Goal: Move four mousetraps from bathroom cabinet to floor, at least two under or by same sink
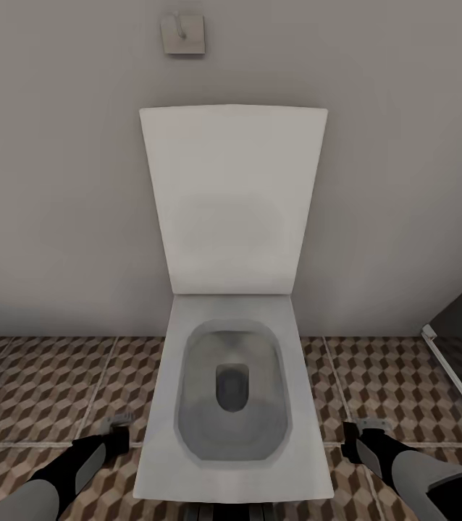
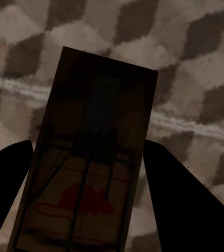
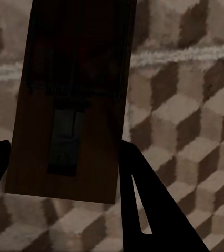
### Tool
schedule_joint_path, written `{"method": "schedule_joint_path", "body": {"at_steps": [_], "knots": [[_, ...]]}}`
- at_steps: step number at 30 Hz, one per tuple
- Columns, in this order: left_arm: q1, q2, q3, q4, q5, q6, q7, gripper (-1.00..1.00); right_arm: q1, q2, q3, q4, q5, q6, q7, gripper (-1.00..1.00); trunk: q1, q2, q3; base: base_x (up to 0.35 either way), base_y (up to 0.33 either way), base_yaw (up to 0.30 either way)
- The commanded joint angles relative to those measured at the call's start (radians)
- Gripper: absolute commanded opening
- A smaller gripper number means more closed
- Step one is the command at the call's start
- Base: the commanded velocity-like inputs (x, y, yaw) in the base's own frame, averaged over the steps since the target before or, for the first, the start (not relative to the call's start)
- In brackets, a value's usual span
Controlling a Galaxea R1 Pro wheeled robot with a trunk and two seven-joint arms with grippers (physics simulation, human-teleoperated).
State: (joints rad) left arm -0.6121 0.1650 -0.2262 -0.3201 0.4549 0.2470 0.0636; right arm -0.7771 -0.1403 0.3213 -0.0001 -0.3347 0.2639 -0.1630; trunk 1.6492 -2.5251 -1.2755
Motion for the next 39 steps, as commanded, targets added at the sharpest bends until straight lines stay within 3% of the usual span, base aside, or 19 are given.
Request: {"method": "schedule_joint_path", "body": {"at_steps": [1,17,32,39], "knots": [[0.000,0.001,-0.007,-0.003,0.010,-0.002,0.007,-1.00,-0.001,0.000,0.008,0.000,-0.011,0.003,-0.003,-1.00,0.000,0.000,-0.001,0.000,0.000,0.000],[0.000,-0.001,-0.004,-0.004,0.011,-0.045,0.007,-1.00,-0.001,-0.002,0.008,0.000,0.007,0.003,-0.003,-1.00,0.000,0.000,-0.001,0.000,0.000,0.000],[0.000,-0.001,-0.004,-0.007,0.011,-0.067,0.007,-1.00,-0.001,-0.003,0.008,0.000,0.008,0.003,-0.003,-1.00,0.007,-0.004,-0.059,0.000,0.000,0.000],[0.000,-0.001,-0.004,-0.007,0.011,-0.067,0.007,-1.00,-0.001,-0.005,0.008,0.000,0.008,0.003,-0.003,-1.00,0.007,-0.004,-0.059,0.000,0.000,0.000]]}}
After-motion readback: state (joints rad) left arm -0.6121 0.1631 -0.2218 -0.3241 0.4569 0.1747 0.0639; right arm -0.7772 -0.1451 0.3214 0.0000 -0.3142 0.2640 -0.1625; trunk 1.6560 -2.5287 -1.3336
